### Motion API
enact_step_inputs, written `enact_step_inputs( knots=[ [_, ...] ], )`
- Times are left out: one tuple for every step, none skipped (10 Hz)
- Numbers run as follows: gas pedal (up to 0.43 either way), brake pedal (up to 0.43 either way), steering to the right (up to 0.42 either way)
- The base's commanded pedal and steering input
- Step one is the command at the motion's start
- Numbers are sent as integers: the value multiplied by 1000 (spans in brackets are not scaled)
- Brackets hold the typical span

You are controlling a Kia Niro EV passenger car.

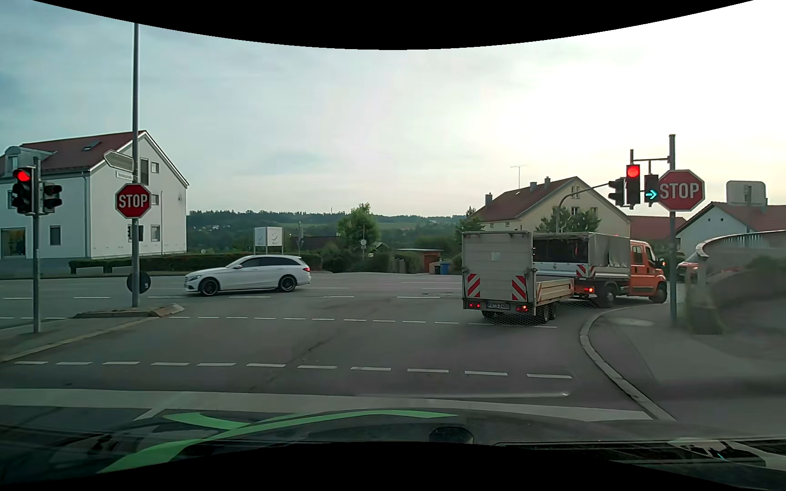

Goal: Follow the waypoints while adhering to traffic rules and regulations

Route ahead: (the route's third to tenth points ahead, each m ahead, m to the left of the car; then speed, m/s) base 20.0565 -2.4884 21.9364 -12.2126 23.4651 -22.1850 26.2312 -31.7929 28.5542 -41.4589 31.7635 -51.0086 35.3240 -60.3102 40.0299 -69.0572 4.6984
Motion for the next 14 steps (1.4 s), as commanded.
enact_step_inputs(
  knots=[
    [0, 0, 31],
    [0, 0, 33],
    [0, 0, 36],
    [0, 0, 43],
    [0, 0, 50],
    [0, 0, 57],
    [0, 0, 66],
    [0, 0, 78],
    [0, 0, 90],
    [0, 0, 103],
    [0, 0, 117],
    [0, 0, 130],
    [0, 0, 143],
    [0, 0, 156]
  ],
)
